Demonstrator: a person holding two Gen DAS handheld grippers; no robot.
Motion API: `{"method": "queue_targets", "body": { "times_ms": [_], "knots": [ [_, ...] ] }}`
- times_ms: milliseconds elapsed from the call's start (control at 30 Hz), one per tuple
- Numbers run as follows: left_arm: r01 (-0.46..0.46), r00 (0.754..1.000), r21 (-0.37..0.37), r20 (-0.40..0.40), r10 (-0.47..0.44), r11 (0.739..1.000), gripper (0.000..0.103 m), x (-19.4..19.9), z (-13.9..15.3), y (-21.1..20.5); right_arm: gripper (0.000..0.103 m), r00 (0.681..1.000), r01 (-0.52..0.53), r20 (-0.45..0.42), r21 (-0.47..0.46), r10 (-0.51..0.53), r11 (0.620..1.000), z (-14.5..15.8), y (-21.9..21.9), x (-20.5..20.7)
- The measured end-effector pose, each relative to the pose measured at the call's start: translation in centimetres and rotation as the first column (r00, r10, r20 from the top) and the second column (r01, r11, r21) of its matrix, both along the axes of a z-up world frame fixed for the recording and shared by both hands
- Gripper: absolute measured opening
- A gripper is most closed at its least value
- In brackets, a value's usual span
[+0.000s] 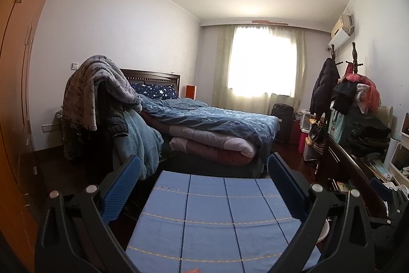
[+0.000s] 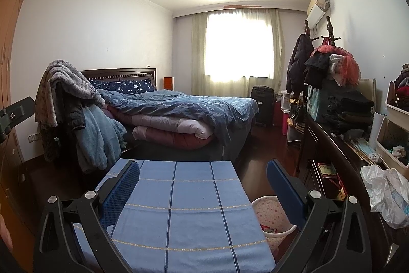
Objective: Collect trash
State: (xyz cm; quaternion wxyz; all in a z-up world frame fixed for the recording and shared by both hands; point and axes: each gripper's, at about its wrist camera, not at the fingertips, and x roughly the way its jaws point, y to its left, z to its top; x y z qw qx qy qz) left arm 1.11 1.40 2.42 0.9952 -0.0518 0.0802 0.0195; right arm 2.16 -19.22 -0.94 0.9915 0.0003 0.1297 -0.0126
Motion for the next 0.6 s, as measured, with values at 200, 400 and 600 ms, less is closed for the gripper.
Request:
{"method": "queue_targets", "body": {
  "times_ms": [200, 400, 600],
  "knots": [
    [0.015, 0.999, 0.035, 0.039, -0.017, 0.999, 0.099, -0.32, 0.1, -0.84, 0.099, 1.0, -0.001, -0.002, -0.001, 0.001, 1.0, -0.01, 0.03, 0.07],
    [0.016, 1.0, 0.025, 0.024, -0.017, 1.0, 0.099, -0.07, 0.12, -0.72, 0.099, 1.0, 0.0, -0.003, 0.001, 0.0, 1.0, -0.08, -0.03, 0.04],
    [0.012, 1.0, 0.017, 0.004, -0.012, 1.0, 0.099, 0.3, -0.06, -0.55, 0.099, 1.0, -0.004, -0.009, -0.001, 0.004, 1.0, -0.37, -0.09, -0.07]
  ]
}}
